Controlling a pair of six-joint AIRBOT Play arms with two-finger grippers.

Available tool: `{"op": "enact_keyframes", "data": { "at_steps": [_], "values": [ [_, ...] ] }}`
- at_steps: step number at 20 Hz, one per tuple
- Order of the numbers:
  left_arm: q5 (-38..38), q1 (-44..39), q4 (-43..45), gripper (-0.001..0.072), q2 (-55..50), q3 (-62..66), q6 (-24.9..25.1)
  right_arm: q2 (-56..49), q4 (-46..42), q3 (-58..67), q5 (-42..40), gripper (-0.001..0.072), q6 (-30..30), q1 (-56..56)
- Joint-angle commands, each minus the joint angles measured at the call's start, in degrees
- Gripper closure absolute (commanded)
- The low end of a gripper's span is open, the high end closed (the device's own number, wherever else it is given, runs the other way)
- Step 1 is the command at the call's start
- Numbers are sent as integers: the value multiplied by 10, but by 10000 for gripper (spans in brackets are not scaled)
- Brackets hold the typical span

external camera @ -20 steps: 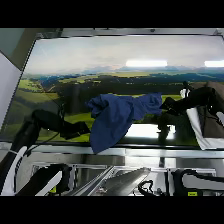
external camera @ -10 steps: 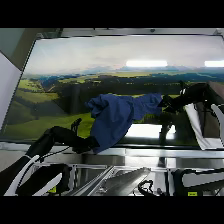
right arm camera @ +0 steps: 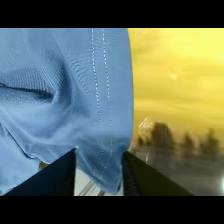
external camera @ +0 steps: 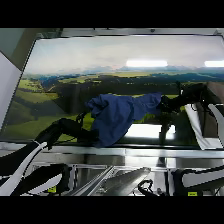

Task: Fold the shirts.

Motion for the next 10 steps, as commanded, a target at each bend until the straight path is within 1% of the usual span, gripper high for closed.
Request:
{"op": "enact_keyframes", "data": {
  "at_steps": [1,2,3,6,8,10],
  "values": [
    [2,0,1,693,27,34,7,-14,52,0,13,443,-47,18],
    [3,0,9,693,47,44,3,-14,68,3,17,665,-62,22],
    [4,2,8,694,69,56,3,-13,80,13,14,694,-63,24],
    [11,36,6,694,148,125,3,22,104,82,-25,696,-66,18],
    [33,72,5,694,205,200,2,86,118,172,-49,696,-57,4],
    [49,107,7,694,258,296,0,169,125,281,-38,696,-57,-11]
  ]
}}
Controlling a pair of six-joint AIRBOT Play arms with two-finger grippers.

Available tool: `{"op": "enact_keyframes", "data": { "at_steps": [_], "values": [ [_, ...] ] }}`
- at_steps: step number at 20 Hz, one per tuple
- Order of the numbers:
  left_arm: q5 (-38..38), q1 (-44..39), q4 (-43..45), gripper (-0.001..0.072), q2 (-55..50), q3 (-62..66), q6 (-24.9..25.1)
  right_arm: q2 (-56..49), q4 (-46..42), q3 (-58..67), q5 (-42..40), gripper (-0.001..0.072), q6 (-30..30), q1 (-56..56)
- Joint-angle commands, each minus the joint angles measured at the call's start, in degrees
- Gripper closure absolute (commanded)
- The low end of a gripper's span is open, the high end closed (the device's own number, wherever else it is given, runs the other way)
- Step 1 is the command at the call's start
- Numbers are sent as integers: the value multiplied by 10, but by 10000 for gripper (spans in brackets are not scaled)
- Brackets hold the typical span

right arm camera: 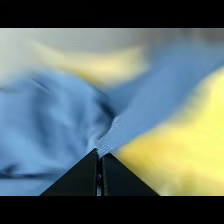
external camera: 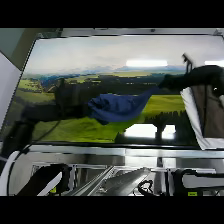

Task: Fold the shirts.

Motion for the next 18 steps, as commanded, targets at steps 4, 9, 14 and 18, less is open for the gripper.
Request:
{"op": "enact_keyframes", "data": {
  "at_steps": [4,9,14,18],
  "values": [
    [12,106,2,694,135,329,3,252,-14,313,127,695,-34,-26],
    [51,198,1,694,91,539,22,365,-136,374,203,695,-34,-26],
    [153,214,0,694,-50,607,25,299,-144,353,146,695,-32,-25],
    [132,151,1,694,-180,542,65,163,-113,309,101,695,-32,-4]
  ]
}}
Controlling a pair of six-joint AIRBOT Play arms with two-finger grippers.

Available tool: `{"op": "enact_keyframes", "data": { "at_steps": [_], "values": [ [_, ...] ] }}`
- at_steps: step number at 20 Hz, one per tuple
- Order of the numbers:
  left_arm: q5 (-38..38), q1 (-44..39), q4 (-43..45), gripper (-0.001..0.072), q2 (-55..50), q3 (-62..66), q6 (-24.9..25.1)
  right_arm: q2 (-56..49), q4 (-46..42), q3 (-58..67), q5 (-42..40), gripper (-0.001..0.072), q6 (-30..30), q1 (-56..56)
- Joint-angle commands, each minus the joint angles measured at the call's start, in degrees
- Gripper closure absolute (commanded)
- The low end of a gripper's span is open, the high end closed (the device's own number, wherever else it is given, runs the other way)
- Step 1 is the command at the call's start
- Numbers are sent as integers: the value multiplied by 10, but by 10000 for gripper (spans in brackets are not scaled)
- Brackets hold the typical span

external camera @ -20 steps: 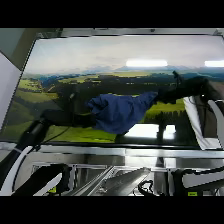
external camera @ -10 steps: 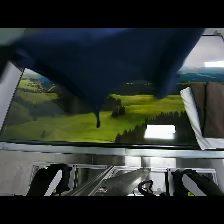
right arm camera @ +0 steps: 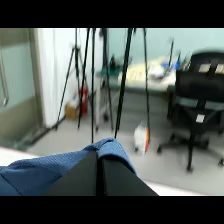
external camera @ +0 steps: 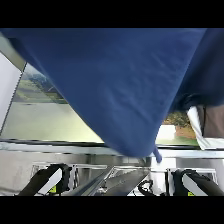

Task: Fold the shirts.

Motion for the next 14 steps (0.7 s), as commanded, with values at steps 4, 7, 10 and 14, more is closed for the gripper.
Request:
{"op": "enact_keyframes", "data": {
  "at_steps": [4,7,10,14],
  "values": [
    [-80,-47,53,694,-236,-120,47,-257,13,-35,-2,695,-2,75],
    [-154,-32,79,694,-343,-147,56,-365,14,-35,76,695,30,103],
    [-164,-14,80,694,-426,-118,57,-419,17,-35,104,695,48,119],
    [-121,-3,79,694,-499,-50,56,-443,23,-35,101,686,51,132]
  ]
}}
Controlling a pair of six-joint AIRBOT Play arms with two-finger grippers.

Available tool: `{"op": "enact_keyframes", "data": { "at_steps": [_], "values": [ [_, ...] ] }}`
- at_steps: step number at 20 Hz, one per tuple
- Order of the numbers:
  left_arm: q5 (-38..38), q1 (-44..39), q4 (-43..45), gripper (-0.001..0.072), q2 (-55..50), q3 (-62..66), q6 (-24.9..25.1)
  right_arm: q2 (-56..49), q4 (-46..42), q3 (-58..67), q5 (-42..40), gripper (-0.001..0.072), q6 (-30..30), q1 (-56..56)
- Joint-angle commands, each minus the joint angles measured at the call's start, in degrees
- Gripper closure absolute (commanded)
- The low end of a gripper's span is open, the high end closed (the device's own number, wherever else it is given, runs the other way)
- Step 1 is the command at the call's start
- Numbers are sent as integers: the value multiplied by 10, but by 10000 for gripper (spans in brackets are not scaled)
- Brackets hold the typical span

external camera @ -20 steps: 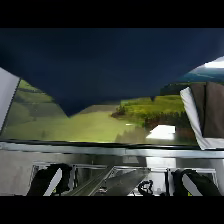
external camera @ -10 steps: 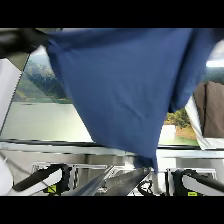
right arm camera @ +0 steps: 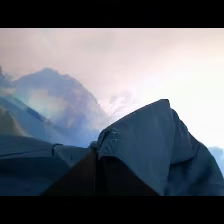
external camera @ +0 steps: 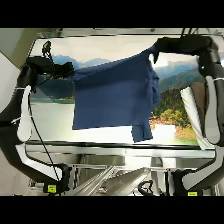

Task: Fold the shirts.

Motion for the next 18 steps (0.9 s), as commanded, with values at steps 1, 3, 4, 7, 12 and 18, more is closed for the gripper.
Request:
{"op": "enact_keyframes", "data": {
  "at_steps": [1,3,4,7,12,18],
  "values": [
    [40,5,2,685,-69,50,1,-29,2,0,1,505,23,7],
    [96,2,2,13,-87,83,-2,-22,2,0,-30,260,61,-10],
    [130,5,3,27,-90,101,-4,-13,0,0,-57,331,80,-26],
    [232,35,3,28,-76,163,-25,30,-34,0,-183,464,108,-95],
    [357,97,18,29,20,60,-39,116,-86,-156,-284,466,108,-175],
    [189,113,-21,28,177,-368,-17,185,125,-526,-136,454,-3,-176]
  ]
}}
